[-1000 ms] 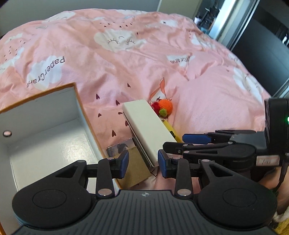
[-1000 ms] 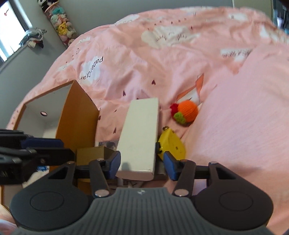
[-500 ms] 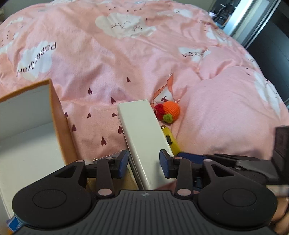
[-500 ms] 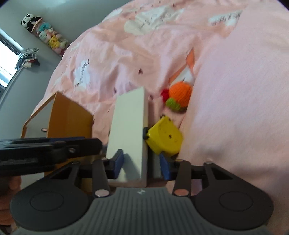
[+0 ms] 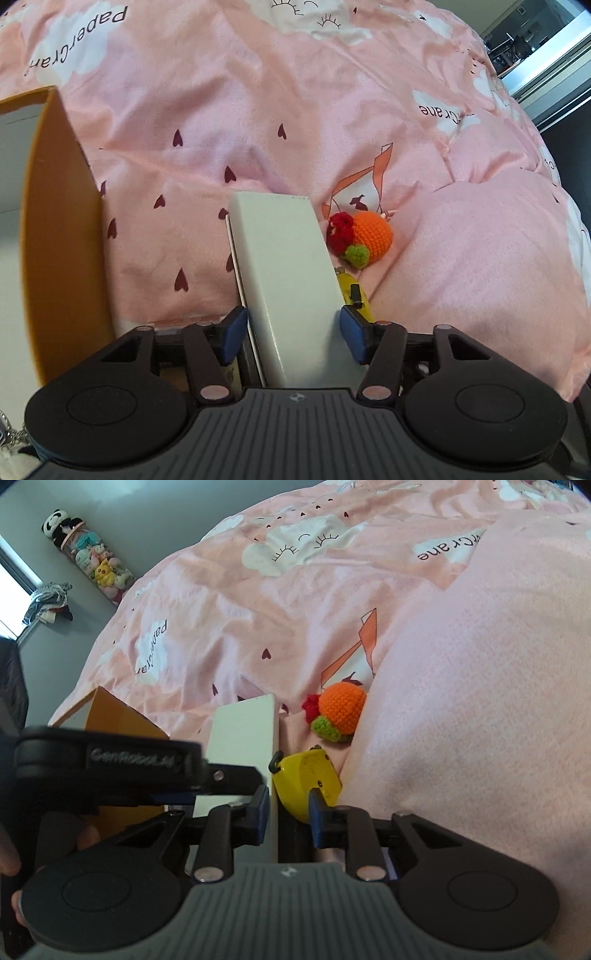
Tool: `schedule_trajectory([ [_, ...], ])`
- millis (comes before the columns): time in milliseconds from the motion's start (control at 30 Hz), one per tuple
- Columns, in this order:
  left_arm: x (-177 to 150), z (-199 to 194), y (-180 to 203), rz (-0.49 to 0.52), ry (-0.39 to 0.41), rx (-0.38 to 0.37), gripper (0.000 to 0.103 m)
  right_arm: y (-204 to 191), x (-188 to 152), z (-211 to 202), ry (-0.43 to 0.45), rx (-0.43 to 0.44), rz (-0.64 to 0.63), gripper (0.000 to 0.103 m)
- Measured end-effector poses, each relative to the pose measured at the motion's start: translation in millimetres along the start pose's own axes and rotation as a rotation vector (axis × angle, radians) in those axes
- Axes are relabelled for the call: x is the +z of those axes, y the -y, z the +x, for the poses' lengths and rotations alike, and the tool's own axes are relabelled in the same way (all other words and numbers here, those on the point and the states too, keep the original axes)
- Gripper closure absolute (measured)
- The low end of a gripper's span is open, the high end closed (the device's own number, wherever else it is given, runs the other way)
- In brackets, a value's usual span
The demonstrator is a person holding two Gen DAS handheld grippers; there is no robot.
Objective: Organize objects
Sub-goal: 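Grasp the white rectangular box with the left gripper and lift it, then lower the white rectangular box into the open box and open the left gripper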
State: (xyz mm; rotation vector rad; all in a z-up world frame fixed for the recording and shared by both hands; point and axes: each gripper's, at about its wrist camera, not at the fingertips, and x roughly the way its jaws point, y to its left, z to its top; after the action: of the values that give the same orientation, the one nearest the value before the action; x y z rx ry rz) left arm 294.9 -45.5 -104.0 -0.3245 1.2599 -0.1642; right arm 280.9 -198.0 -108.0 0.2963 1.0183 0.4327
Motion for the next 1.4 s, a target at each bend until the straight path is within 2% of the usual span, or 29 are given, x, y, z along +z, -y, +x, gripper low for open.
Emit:
schedule_trajectory([
  [267, 8.2, 16.3, 2.8, -0.026, 0.014, -0.035, 0.036, 5.8, 0.4, 0.6, -0.001, 0.017, 0.008, 0.08],
  [467, 11.9, 28.9, -3.6, -0.074, 0.0, -0.059, 0.027, 8.6, 0.2, -0.8, 0.008, 0.002, 0.017, 0.082],
  [500, 12.6, 29.7, -2.2, -0.071, -0.001, -0.058, 0.029, 8.3, 0.3, -0.9, 0.011, -0.005, 0.015, 0.083],
  [533, 12.9, 29.6, 0.0, -0.064, 0.0, -0.063, 0.037, 8.0, 0.4, -1.2, 0.014, -0.012, 0.012, 0.084],
  [667, 10.0, 20.8, 9.4, -0.02, 0.031, -0.034, 0.046, 8.5, 0.6, -3.4, 0.022, -0.022, 0.008, 0.085],
  [700, 8.6, 16.7, 11.2, -0.006, 0.047, -0.024, 0.049, 8.6, 0.4, -4.1, 0.023, -0.021, 0.007, 0.085],
  [767, 6.4, 5.8, 16.3, 0.036, 0.082, -0.018, 0.061, 7.3, 0.1, -5.7, 0.025, -0.03, -0.002, 0.085],
  [867, 3.5, -10.9, 23.8, 0.115, 0.12, -0.013, 0.069, 4.4, -0.7, -10.9, 0.036, -0.031, -0.011, 0.083],
  [967, 2.1, -27.9, 23.5, 0.153, 0.15, -0.006, 0.071, -0.9, 0.1, -18.1, 0.051, -0.029, -0.023, 0.079],
  [1067, 1.8, -49.5, 16.7, 0.15, 0.155, -0.059, 0.071, -7.7, -0.2, -26.3, 0.049, 0.004, -0.035, 0.079],
  [1200, -2.3, -88.3, 13.4, 0.201, 0.202, -0.072, 0.071, -29.6, -0.5, -31.2, 0.024, 0.058, -0.102, 0.077],
  [1400, -12.4, -152.9, 2.9, 0.32, 0.274, -0.062, 0.071, -66.8, -3.4, -24.1, -0.056, 0.152, -0.187, 0.057],
])
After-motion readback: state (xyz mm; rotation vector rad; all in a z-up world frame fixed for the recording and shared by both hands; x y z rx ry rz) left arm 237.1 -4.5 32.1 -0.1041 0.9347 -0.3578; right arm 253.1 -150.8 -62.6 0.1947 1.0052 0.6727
